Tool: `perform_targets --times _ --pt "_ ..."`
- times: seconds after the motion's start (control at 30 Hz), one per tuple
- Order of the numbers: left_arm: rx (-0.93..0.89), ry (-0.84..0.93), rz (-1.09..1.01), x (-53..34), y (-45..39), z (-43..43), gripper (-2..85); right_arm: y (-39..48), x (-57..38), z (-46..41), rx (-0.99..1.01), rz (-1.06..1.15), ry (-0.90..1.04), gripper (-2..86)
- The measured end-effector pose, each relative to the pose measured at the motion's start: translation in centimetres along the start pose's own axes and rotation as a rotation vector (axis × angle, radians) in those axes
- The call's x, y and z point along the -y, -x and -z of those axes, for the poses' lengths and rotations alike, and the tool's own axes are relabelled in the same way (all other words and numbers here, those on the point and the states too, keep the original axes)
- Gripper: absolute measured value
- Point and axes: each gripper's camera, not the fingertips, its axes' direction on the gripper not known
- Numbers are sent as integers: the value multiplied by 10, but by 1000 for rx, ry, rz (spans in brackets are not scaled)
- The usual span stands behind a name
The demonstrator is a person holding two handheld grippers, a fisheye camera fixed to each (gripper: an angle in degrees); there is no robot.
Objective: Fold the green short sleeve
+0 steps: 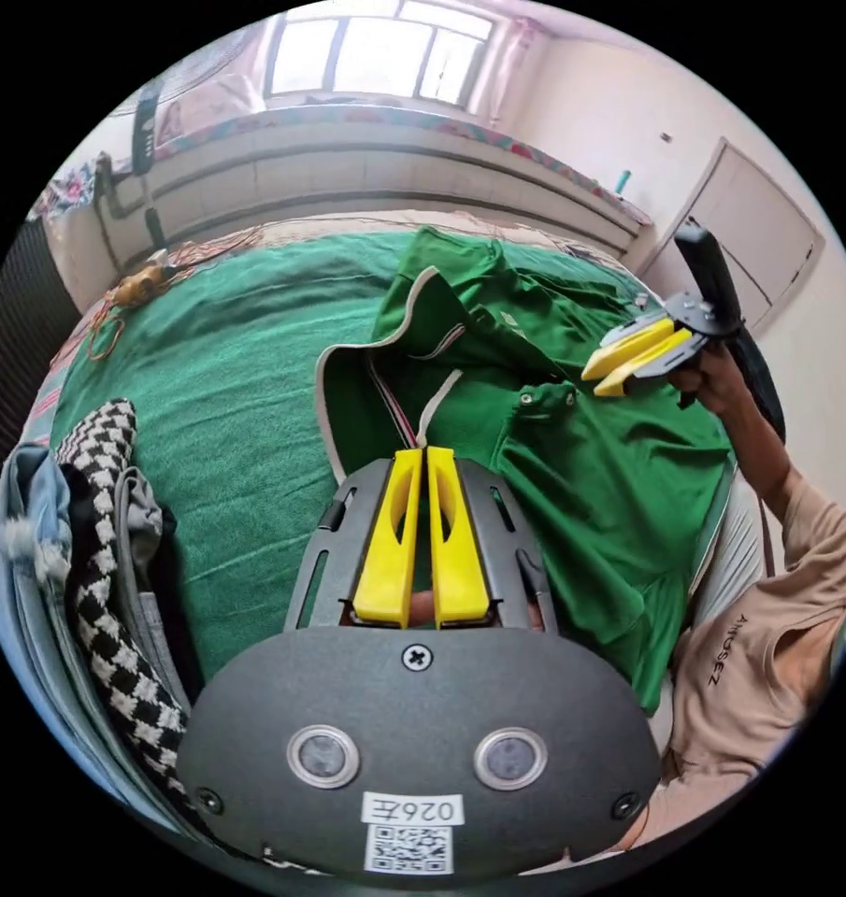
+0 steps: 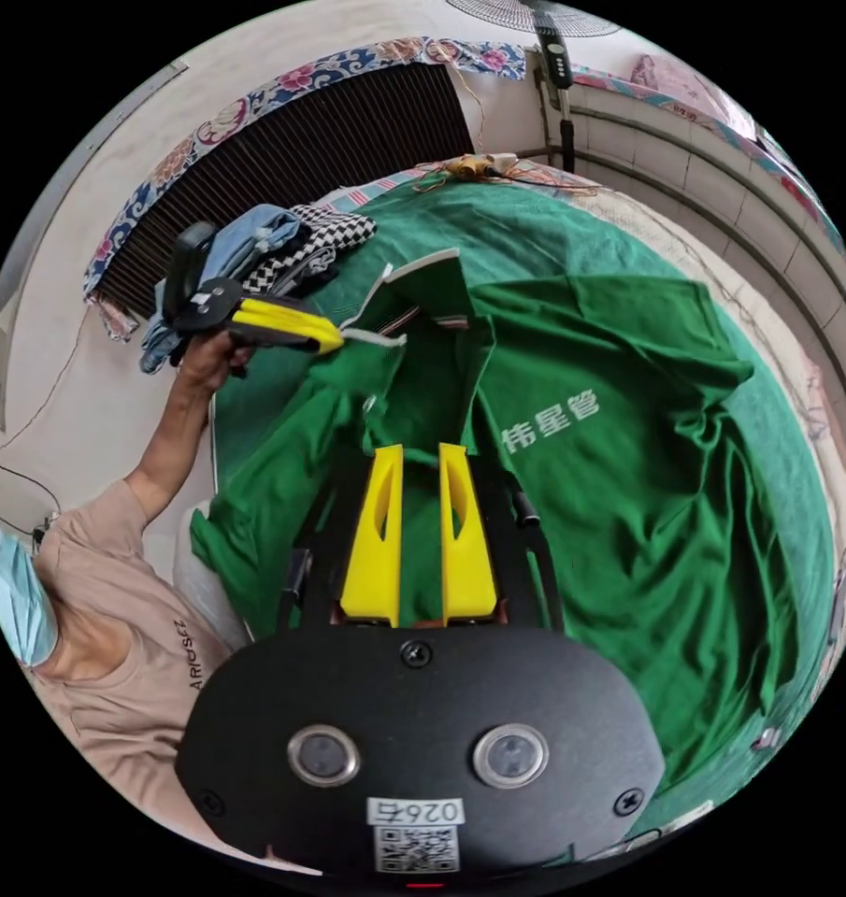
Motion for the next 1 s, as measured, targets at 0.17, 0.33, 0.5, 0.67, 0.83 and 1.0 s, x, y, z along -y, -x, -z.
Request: perform_targets --times 0.17,0.33,0.5,0.67,0.83,1.0 --pt "-78 -306 17 -24 -3 31 29 1 -19 -13 111 20 -60 60" --pt "22 -74 -198 -3 -42 -7 -6 1 16 -44 74 54 -25 40" --pt "7 101 -85 -12 -21 -18 -8 -5 24 -23 48 8 -63 36" --pt "12 -165 28 -7 -17 22 -10 -32 28 0 -243 -118 -183 56" --pt "104 -316 18 20 -34 39 -10 -31 32 -17 38 -5 -108 14" --pt "123 -405 -45 53 -56 24 -10 -2 7 -17 185 188 0 52"
